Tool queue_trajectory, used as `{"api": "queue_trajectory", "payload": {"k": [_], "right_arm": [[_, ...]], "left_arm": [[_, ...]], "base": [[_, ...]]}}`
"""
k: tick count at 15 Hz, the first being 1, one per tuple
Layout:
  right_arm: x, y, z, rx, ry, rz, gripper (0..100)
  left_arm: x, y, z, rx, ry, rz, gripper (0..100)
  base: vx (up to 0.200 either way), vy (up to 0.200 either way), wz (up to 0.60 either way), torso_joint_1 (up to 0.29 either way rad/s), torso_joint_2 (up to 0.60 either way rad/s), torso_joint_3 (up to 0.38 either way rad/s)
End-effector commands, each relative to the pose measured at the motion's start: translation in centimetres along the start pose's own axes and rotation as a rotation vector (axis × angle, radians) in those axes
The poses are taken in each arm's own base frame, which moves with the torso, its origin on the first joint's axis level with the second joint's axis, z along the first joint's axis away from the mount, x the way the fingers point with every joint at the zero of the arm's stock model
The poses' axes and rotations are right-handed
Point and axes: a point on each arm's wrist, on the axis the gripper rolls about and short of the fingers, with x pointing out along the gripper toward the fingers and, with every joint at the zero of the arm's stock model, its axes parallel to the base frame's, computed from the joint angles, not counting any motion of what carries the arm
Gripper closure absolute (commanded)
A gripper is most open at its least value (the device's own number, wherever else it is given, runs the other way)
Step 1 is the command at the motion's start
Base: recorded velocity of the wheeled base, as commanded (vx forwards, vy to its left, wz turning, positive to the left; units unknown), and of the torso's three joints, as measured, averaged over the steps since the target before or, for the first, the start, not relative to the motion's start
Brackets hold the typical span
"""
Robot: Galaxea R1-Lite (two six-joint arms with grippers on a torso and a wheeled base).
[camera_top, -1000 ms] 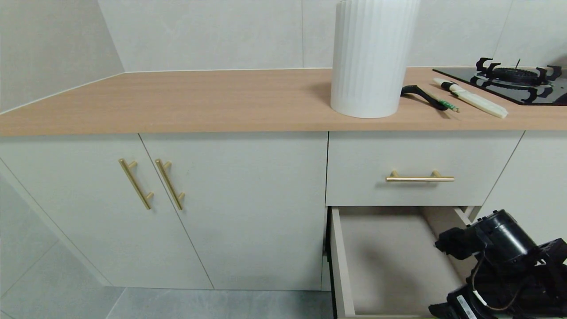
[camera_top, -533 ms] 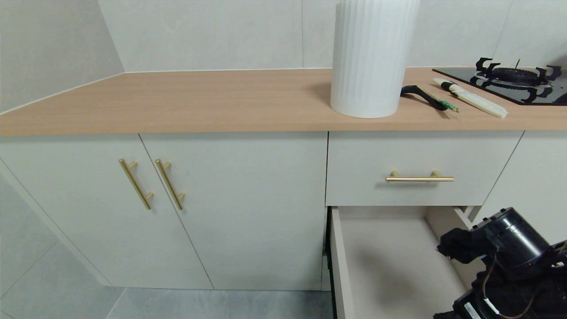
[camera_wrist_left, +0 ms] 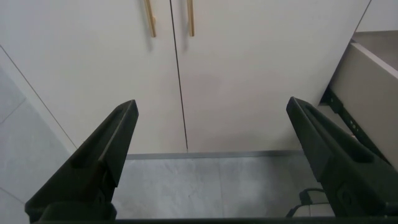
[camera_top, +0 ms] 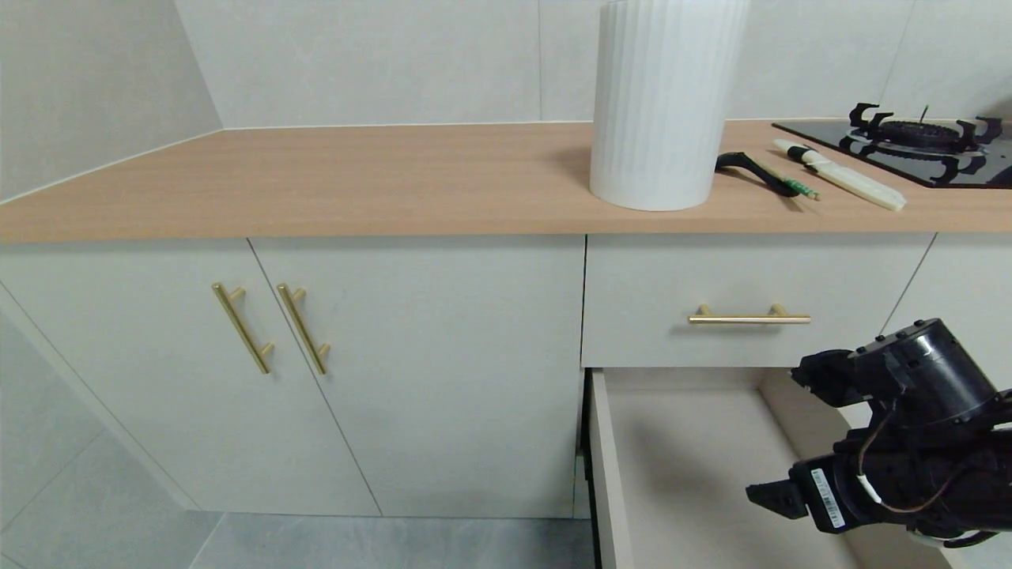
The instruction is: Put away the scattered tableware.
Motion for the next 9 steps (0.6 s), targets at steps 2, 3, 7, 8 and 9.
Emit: {"api": "queue_trajectory", "payload": {"k": [2,3,7,8,9], "right_arm": [[0.11,-0.03,-0.08,0.001,-0.018,0.001,0],[0.19,-0.02,-0.09,0.001,-0.015,0.000,0],[0.18,-0.04,-0.16,-0.001,-0.013,-0.002,0],[0.25,-0.05,-0.25,-0.002,-0.009,-0.003,0],[0.33,-0.03,-0.26,-0.004,-0.006,-0.003,0]], "left_arm": [[0.00,0.00,0.00,0.000,0.000,0.000,0],[0.00,0.00,0.00,0.000,0.000,0.000,0],[0.00,0.00,0.00,0.000,0.000,0.000,0],[0.00,0.00,0.00,0.000,0.000,0.000,0],[0.00,0.00,0.00,0.000,0.000,0.000,0]], "base": [[0.000,0.000,0.00,0.000,0.00,0.000],[0.000,0.000,0.00,0.000,0.00,0.000],[0.000,0.000,0.00,0.028,-0.08,-0.049],[0.000,0.000,0.00,0.119,-0.33,-0.237],[0.000,0.000,0.00,0.124,-0.15,-0.256]]}}
